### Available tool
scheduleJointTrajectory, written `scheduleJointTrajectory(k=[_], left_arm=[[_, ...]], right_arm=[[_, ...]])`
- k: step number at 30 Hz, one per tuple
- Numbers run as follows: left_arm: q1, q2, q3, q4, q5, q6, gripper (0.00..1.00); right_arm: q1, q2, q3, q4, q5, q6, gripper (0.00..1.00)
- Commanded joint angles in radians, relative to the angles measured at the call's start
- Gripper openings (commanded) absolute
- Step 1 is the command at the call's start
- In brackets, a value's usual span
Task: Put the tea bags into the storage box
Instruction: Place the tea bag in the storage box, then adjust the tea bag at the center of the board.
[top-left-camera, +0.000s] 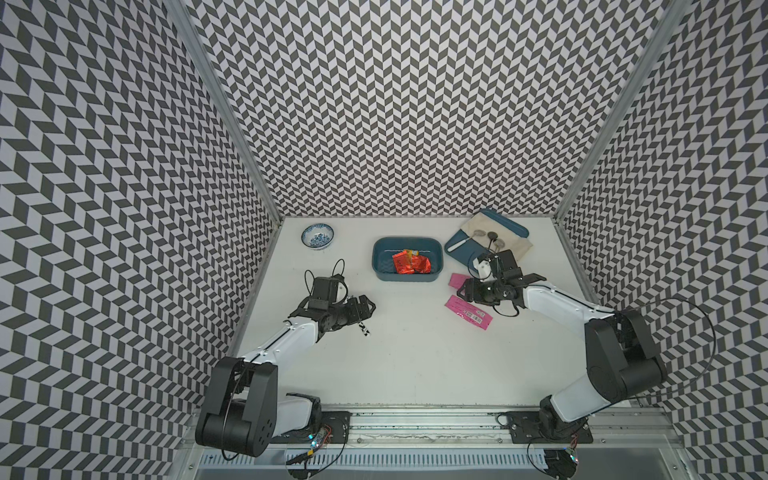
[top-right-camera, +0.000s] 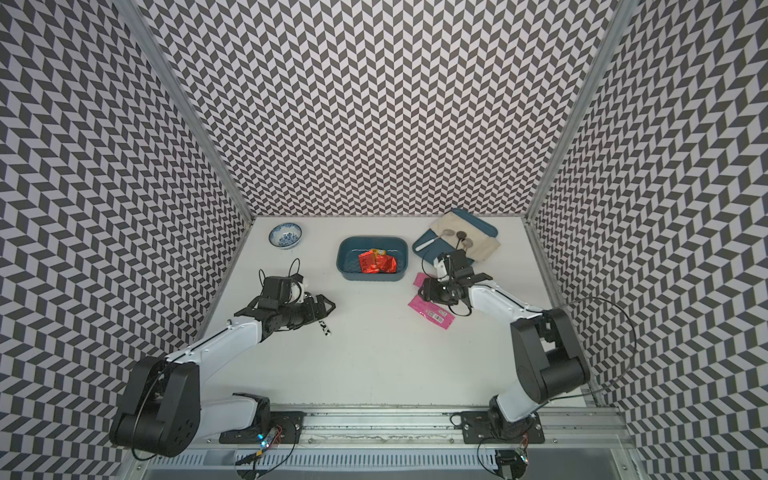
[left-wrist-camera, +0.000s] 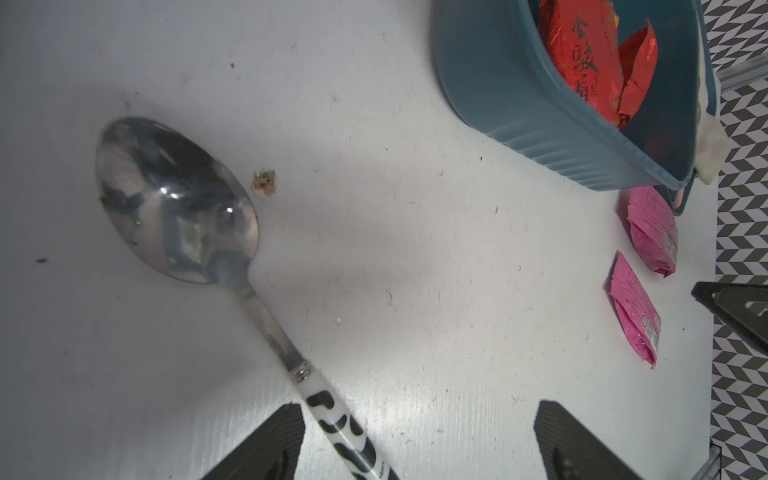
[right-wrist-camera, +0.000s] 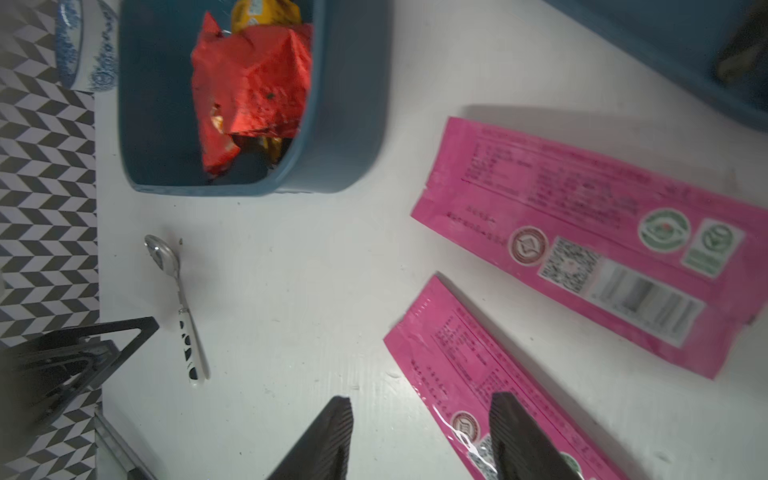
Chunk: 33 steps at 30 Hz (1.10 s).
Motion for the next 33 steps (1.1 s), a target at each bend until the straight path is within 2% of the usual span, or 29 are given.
scheduleJointTrajectory(k=[1, 7, 12, 22, 27, 33], left_arm=[[0.006, 0.002, 0.029, 0.018, 0.021, 0.018, 0.92], [0.006, -0.007, 0.04, -0.012, 0.014, 0.044, 0.92], [0.006, -0.013, 0.051, -0.026, 0.009, 0.052, 0.92], [0.006, -0.004, 0.057, -0.022, 0.016, 0.048, 0.92], [0.006, -0.003, 0.054, -0.016, 0.023, 0.044, 0.92], [0.006, -0.004, 0.045, -0.009, 0.029, 0.043, 0.92]], right_arm=[[-0.023, -0.022, -0.014, 0.05, -0.017, -0.065, 0.62], [-0.089, 0.02, -0.017, 0.091, -0.04, -0.093, 0.7], [-0.091, 0.048, -0.045, 0.101, -0.082, -0.091, 0.69], [-0.091, 0.008, -0.168, 0.129, -0.061, -0.064, 0.68], [-0.079, -0.032, -0.223, 0.124, -0.11, -0.035, 0.65], [-0.013, -0.058, -0.256, 0.089, -0.018, -0.012, 0.6]])
